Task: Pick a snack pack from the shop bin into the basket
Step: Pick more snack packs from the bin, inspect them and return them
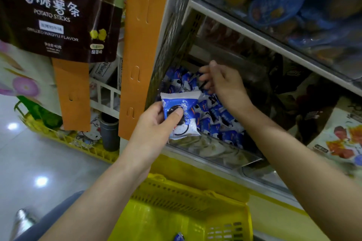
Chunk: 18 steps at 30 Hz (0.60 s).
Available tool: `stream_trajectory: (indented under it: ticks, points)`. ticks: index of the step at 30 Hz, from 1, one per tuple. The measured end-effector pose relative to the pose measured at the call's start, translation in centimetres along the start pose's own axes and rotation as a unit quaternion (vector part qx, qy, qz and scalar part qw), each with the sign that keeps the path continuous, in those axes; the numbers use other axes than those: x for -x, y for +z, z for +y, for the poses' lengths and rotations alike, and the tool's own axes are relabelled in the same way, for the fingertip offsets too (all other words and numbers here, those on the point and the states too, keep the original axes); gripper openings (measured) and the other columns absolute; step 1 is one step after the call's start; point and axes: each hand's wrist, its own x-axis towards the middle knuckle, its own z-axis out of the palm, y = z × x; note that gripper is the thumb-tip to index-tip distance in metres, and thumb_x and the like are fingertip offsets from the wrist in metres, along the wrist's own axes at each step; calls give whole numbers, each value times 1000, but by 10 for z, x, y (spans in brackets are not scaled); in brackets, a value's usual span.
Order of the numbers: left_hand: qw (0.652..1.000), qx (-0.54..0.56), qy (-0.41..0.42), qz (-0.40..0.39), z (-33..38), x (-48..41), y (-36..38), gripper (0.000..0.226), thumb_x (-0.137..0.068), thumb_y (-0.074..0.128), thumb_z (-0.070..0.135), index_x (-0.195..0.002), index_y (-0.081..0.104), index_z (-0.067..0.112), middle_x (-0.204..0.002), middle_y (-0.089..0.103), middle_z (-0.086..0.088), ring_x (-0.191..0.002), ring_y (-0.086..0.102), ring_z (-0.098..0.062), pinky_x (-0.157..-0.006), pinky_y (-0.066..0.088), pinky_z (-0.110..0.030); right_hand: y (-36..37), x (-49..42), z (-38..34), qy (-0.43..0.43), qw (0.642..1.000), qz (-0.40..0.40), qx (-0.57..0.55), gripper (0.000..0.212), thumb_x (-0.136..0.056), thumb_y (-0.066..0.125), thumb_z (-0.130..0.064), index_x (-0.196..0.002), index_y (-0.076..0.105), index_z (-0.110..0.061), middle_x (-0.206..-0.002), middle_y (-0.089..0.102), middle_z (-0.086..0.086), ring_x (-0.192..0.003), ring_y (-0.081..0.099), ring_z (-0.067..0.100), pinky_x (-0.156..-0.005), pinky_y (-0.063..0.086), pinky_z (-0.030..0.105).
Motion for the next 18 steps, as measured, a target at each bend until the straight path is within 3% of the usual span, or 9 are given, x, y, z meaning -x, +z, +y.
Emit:
stream_trajectory:
  ticks: [2,4,7,10,12,15,18]
  points:
    - [1000,-9,6,4,0,1,2,16,-91,54,21,-105,58,28,-93,72,10,-79,66,4,-55,45,-5,-3,34,-8,-3,998,-53,21,34,-98,34,-42,-84,62,-29,-74,63,-9,-61,57,0,-55,46,15]
    - [1000,-20,10,-5,-1,3,5,18,-92,53,18,-107,57,26,-98,70,8,-83,67,1,-60,48,-8,-1,61,-11,14,994,-96,44,33,-94,41,-46,-74,61,-29,-65,64,-11,-60,57,2,-60,50,24]
    - [998,-52,13,-23,-3,6,9,23,-92,53,12,-112,56,24,-104,68,4,-92,66,-7,-71,52,-17,1,84,-11,-3,994,-97,48,26,-91,54,-32,-69,59,-21,-61,56,2,-61,51,13,-67,48,43]
    - [996,-83,10,-25,-7,10,11,18,-92,54,15,-108,57,21,-102,68,-5,-91,66,-17,-71,51,-25,0,94,-9,-28,996,-70,43,18,-91,57,-25,-73,61,-24,-64,59,0,-61,54,15,-61,46,36]
    - [996,-89,23,-17,-8,13,13,10,-92,53,26,-98,59,20,-95,68,-13,-84,65,-24,-69,48,-31,1,101,-7,-38,997,-67,19,9,-90,58,-21,-85,64,-19,-77,67,1,-74,64,16,-69,52,38]
    - [995,-85,46,8,-9,15,14,18,-93,50,30,-85,62,19,-78,68,-4,-72,65,-13,-62,49,-23,0,111,-3,-89,994,-50,43,3,-88,61,-21,-86,64,-21,-74,64,-13,-69,60,0,-64,48,19]
    - [998,-53,28,-11,-10,15,17,19,-93,50,26,-89,66,16,-82,72,-1,-77,68,-9,-59,51,-18,-4,118,0,-158,983,-15,96,5,-88,62,-21,-88,66,-17,-77,61,-14,-71,56,0,-64,44,13]
